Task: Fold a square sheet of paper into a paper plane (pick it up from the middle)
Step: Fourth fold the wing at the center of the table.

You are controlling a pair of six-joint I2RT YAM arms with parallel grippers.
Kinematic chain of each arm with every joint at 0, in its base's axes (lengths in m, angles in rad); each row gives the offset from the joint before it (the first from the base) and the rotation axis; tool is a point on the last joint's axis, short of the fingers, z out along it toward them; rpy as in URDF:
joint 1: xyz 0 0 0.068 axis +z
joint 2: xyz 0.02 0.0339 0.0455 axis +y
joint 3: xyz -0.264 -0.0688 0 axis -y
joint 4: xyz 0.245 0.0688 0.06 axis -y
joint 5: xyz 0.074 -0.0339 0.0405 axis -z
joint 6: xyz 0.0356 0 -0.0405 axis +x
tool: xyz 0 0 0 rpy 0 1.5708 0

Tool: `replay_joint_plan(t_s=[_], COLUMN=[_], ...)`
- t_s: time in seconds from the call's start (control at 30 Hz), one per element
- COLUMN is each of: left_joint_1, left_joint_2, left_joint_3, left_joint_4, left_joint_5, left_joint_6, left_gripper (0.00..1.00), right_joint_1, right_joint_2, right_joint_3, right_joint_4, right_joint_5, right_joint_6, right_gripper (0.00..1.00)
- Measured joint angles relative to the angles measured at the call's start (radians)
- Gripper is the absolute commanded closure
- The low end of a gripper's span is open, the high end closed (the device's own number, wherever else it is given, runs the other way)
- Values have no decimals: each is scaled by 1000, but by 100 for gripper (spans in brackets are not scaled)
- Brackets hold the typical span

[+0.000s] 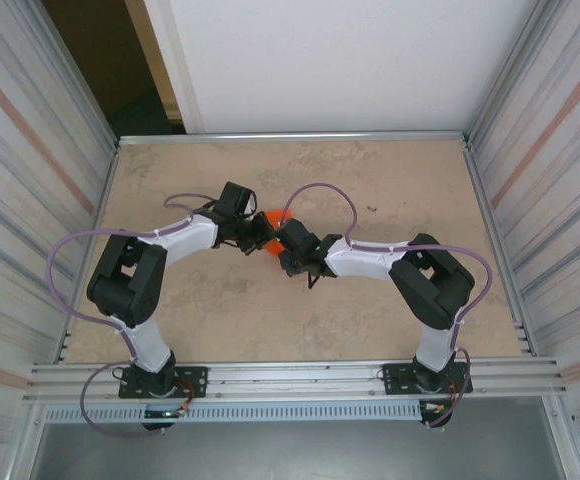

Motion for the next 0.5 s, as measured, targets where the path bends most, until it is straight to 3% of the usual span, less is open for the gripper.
replay_joint_plan(t_s=[0.13,0.3,0.5], left_joint_1=[0,15,100], left_joint_2=[0,0,-24], left_joint_3=[9,18,13], left_joint_4=[-5,-6,-28], left_joint_5=[0,2,0], left_joint_6=[0,7,22], left_gripper=[88,75,69], right_joint_1=[0,0,-24], right_joint_2=[0,0,0], right_joint_3=[0,-3,-47], right_joint_4=[0,4,47], right_joint_5=[5,5,-77], right_joint_6=[-7,-26,-31], right_gripper=[85,88,90])
